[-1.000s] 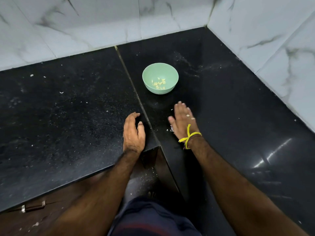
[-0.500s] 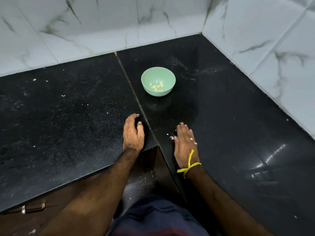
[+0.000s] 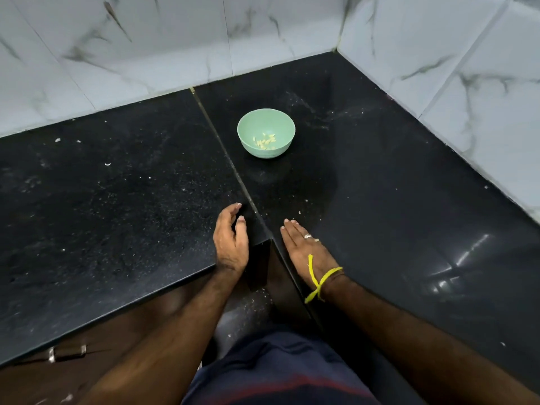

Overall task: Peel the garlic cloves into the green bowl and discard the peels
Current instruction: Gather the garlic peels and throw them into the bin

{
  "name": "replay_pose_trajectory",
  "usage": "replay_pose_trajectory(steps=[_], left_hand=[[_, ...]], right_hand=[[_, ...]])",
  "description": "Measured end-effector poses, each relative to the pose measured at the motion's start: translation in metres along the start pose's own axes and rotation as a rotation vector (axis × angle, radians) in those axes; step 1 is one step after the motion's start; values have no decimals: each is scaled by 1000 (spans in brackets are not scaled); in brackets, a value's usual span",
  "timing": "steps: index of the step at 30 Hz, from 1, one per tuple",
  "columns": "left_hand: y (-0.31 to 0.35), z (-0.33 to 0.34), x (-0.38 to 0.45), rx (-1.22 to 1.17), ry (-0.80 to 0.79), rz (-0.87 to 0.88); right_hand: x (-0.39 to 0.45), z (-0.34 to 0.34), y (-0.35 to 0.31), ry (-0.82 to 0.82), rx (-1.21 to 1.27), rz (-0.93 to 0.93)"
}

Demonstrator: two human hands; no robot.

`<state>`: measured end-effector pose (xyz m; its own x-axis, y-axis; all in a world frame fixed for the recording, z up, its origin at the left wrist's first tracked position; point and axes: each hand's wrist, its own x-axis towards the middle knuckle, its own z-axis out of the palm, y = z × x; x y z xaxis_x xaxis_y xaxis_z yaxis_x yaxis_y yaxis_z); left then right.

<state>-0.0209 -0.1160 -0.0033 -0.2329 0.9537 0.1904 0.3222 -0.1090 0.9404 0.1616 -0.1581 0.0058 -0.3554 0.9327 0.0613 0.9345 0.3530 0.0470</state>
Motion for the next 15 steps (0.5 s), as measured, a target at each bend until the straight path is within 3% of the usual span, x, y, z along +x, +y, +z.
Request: replay_pose_trajectory(steps=[5, 10, 15], left_hand=[[1, -3, -2, -45, 23, -33], [8, -2, -11, -98, 60, -66], [17, 5, -34, -305, 72, -207]], right_hand=[[-20, -6, 8, -40, -174, -65], [-14, -22, 6, 15, -125, -55], [-10, -25, 0, -8, -93, -6]])
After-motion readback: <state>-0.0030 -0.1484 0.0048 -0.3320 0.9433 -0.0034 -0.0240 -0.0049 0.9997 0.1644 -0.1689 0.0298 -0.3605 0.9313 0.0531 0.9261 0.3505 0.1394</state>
